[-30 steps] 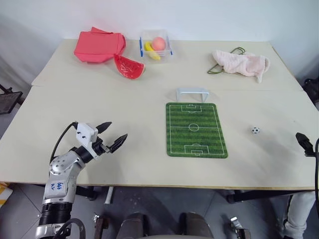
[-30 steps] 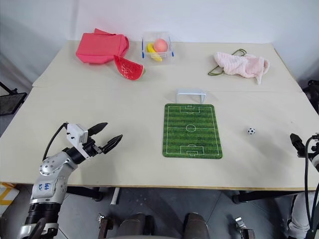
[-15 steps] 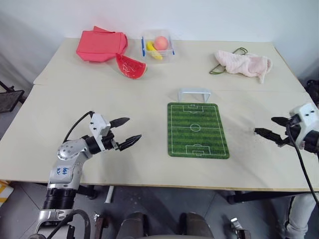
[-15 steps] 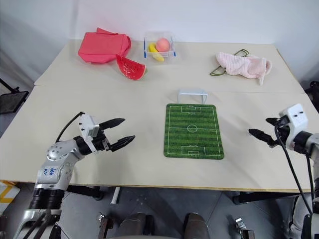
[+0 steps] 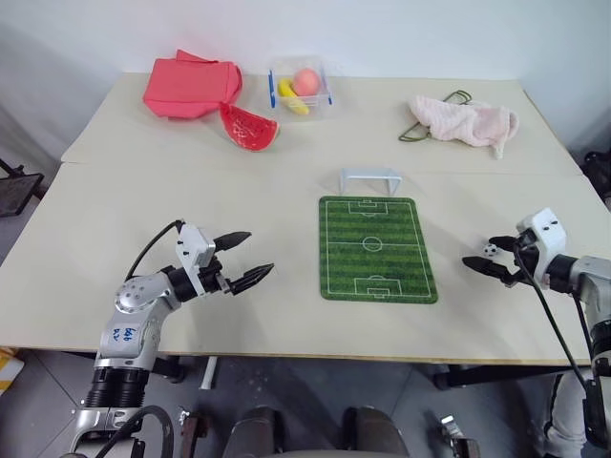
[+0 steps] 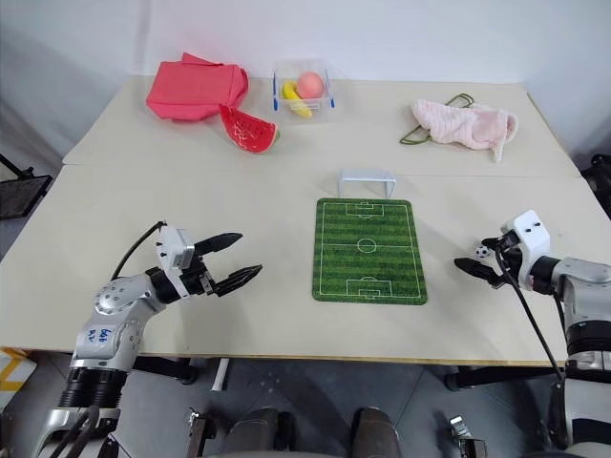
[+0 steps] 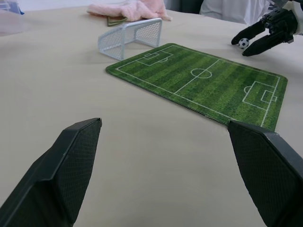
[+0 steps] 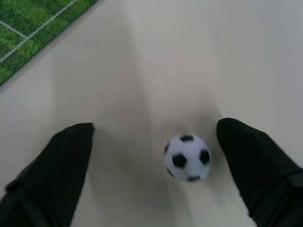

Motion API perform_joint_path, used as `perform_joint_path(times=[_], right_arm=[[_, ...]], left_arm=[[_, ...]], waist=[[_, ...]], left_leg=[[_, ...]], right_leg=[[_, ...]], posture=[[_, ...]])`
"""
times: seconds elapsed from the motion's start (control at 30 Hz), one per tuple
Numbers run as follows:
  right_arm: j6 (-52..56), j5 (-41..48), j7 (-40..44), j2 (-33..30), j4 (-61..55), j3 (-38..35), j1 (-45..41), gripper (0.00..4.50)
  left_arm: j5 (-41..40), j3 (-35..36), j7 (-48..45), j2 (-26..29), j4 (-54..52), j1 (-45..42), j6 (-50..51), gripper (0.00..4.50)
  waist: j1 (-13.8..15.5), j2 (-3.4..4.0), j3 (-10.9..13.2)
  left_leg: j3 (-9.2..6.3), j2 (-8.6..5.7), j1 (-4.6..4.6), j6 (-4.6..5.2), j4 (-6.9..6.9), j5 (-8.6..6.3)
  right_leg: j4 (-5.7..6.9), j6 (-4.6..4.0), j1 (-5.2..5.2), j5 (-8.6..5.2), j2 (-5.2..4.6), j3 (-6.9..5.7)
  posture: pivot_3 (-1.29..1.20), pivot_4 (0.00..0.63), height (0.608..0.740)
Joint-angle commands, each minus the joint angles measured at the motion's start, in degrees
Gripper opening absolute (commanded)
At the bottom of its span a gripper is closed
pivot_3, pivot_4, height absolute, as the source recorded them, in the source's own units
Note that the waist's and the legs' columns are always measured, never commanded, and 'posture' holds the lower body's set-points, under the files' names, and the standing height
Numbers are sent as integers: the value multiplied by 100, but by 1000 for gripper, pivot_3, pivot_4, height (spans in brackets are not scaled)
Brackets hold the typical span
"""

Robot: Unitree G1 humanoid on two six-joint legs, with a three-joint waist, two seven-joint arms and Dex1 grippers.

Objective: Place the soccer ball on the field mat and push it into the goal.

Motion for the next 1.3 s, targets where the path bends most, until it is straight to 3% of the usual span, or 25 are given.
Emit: perform_joint_path(times=[0.03,0.23,0.27,0.4,0.57,0.67,0.8,1.03,1.3], right_arm=[[-108,-50,50,-18,113,-38,-82,2957],[-152,-17,27,-104,120,-155,-36,910],[-177,-6,15,-119,112,-180,-32,854],[-167,88,86,-167,-391,-234,55,854],[989,687,158,-48,-2862,-254,530,854],[1642,822,235,7,-4382,197,870,854],[1897,924,386,295,-5412,798,1033,854],[1372,660,1047,542,-5064,1586,773,854],[488,314,1356,938,-3929,1858,408,854]], left_arm=[[-39,76,42,42,-233,-11,-64,4500],[-22,63,69,16,-145,-61,-126,4500],[-13,53,71,7,-113,-81,-139,4500],[-5,-10,-8,-22,9,-169,-194,4500],[-41,-221,-464,13,82,-190,-246,4500],[-42,-376,-868,92,189,-207,-325,4500],[30,-502,-1271,144,475,-311,-580,4500],[29,-516,-1592,19,955,-513,-1025,4500],[-107,-353,-1580,-80,765,-253,-1208,4500]], waist=[[-1,0,0],[1,0,0],[1,0,0],[2,0,0],[-7,5,3],[3,5,3],[13,0,6],[27,-11,12],[-8,-26,21]], left_leg=[[0,1,0,0,0,0],[-1,0,0,0,1,0],[-1,-1,0,0,1,0],[-1,-1,0,0,1,0],[1,2,-1,0,1,0],[-1,2,-1,-2,0,0],[-4,-6,-2,-3,1,0],[-11,-15,-10,2,5,-2],[-10,-14,-7,0,7,-2]], right_leg=[[0,0,1,0,0,0],[0,0,2,0,0,0],[0,0,2,0,0,-1],[0,0,2,0,0,-1],[6,0,-5,0,0,1],[9,0,-7,0,3,0],[10,0,-6,0,2,-3],[8,0,-7,0,-2,-9],[10,0,-6,0,1,-19]], posture=[[0,150,740],[0,150,740],[0,150,740],[0,150,740],[0,150,740],[0,150,740],[0,150,740],[0,150,740],[0,150,740]])
